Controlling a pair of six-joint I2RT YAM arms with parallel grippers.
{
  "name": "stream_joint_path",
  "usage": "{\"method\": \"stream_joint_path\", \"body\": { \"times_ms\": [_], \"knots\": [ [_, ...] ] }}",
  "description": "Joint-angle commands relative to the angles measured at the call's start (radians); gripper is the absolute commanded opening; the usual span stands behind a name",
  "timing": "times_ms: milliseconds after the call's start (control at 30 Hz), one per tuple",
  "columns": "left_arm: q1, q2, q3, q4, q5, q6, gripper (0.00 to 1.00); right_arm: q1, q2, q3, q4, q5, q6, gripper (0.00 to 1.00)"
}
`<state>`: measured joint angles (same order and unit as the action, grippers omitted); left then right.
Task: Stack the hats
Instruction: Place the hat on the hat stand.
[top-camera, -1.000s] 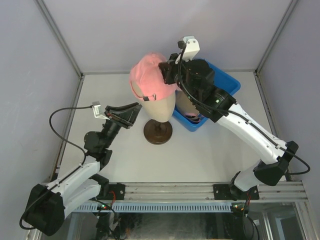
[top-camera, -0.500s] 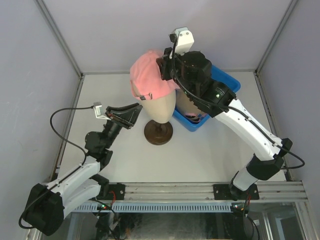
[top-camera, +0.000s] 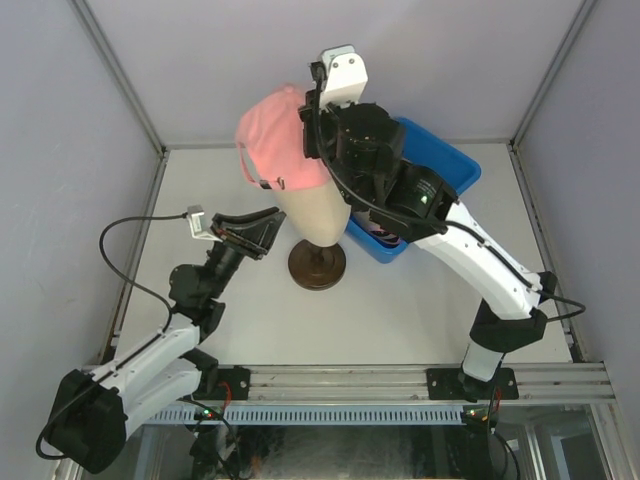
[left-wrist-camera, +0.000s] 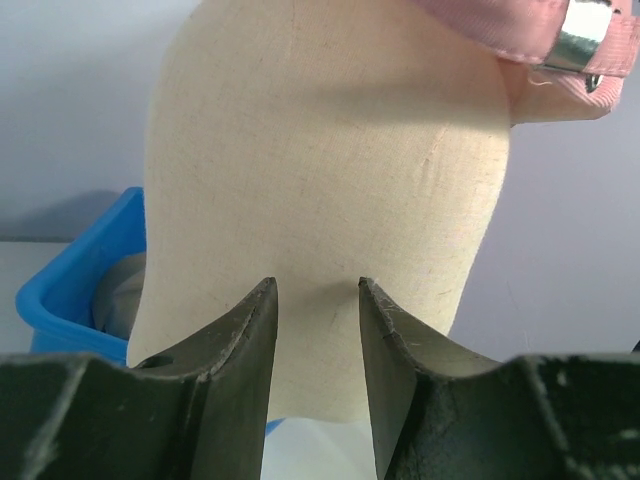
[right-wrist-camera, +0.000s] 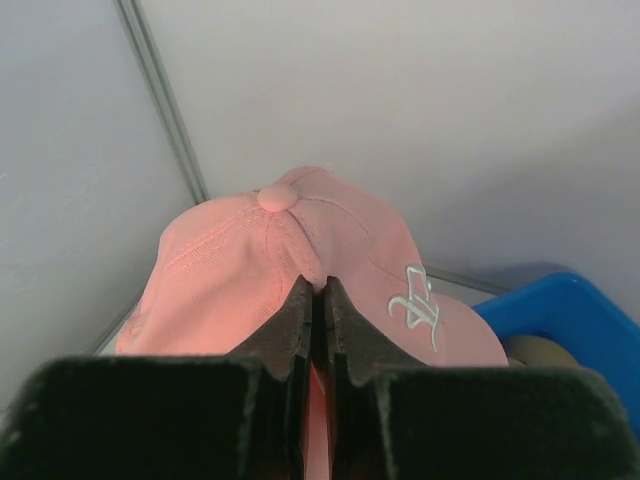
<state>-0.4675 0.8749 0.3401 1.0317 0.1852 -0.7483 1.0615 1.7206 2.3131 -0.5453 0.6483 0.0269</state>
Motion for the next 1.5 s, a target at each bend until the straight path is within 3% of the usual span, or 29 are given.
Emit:
{"method": "stream_joint_path", "body": {
  "times_ms": [0, 200, 433, 600, 833, 967, 1267, 1467],
  "knots": [
    [-0.008, -0.041, -0.025, 0.009, -0.022, 0.035, 0.43, 0.07, 0.053, 0.101, -0.003, 0.216, -0.107, 0.0],
    [-0.007, -0.102, -0.042, -0.037, -0.05, 0.038, 0.43, 0.17, 0.116, 0.158, 0.018, 0.443, -0.224, 0.0],
    [-0.008, -0.242, -0.055, -0.206, -0.16, 0.047, 0.46, 0.213, 0.177, 0.15, 0.083, 0.594, -0.271, 0.0],
    [-0.008, -0.297, -0.045, -0.302, -0.223, 0.048, 0.54, 0.199, 0.191, 0.153, 0.032, 0.582, -0.182, 0.0],
    [-0.007, -0.304, 0.01, -0.379, -0.343, 0.041, 0.67, 0.139, 0.177, 0.159, -0.227, 0.412, 0.12, 0.0],
    [-0.008, -0.278, 0.054, -0.401, -0.388, 0.032, 0.71, 0.129, 0.147, 0.099, -0.248, 0.352, 0.178, 0.01],
    [-0.008, -0.268, 0.147, -0.454, -0.457, 0.044, 0.74, 0.12, 0.058, -0.055, -0.197, 0.27, 0.219, 0.29],
    [-0.008, -0.248, 0.216, -0.486, -0.438, 0.062, 0.76, 0.122, 0.006, -0.111, -0.166, 0.247, 0.21, 0.42]
  ]
}}
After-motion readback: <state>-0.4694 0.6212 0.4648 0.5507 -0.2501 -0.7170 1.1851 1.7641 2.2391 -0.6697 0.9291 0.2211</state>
